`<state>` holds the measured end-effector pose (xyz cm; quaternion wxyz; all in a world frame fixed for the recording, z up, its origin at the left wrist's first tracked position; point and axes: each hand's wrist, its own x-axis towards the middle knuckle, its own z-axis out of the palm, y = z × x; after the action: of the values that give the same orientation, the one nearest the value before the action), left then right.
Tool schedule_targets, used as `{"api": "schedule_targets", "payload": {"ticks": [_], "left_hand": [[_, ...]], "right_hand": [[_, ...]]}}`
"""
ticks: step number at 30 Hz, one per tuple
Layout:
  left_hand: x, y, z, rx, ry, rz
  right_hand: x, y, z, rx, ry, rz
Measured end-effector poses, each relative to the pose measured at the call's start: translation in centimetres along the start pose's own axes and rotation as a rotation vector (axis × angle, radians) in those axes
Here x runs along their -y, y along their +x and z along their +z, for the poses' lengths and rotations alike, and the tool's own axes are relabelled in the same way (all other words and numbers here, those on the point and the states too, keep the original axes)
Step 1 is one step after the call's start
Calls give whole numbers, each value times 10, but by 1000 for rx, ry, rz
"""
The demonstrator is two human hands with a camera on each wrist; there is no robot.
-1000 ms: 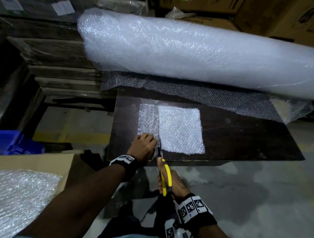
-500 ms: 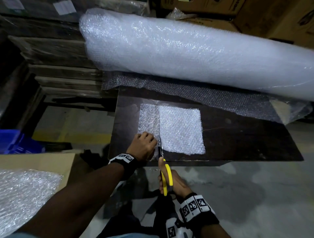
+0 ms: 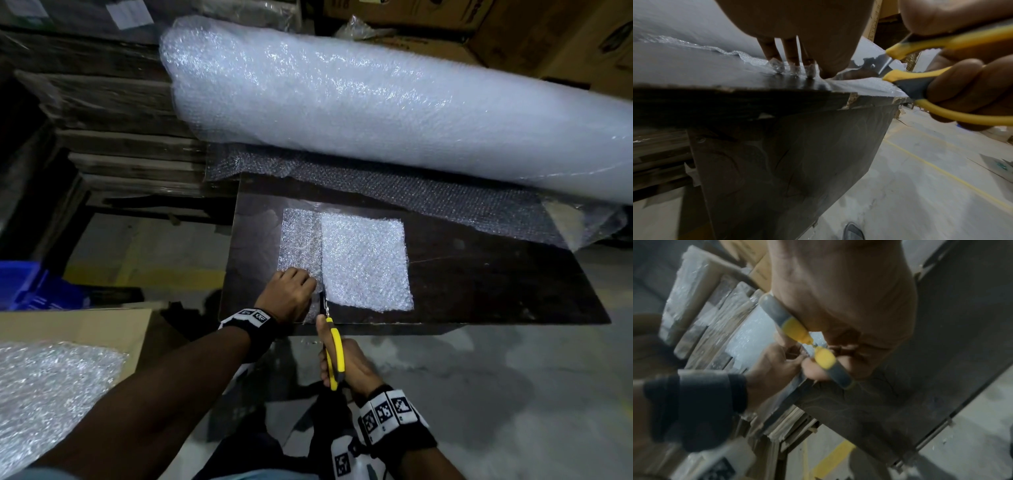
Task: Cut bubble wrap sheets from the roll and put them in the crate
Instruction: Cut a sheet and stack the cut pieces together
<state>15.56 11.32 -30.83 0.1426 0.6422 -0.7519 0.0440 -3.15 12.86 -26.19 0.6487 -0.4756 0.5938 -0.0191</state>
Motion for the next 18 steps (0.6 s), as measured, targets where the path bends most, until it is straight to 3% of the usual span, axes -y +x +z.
{"api": "schedule_targets", "payload": {"ticks": [11, 18], "left_hand": [[3, 0, -3, 6, -97, -20], [5, -1, -3, 8, -119, -33]], "right_hand": [[3, 9, 3, 26, 45, 23], [-1, 9, 2, -43, 2, -34]]}}
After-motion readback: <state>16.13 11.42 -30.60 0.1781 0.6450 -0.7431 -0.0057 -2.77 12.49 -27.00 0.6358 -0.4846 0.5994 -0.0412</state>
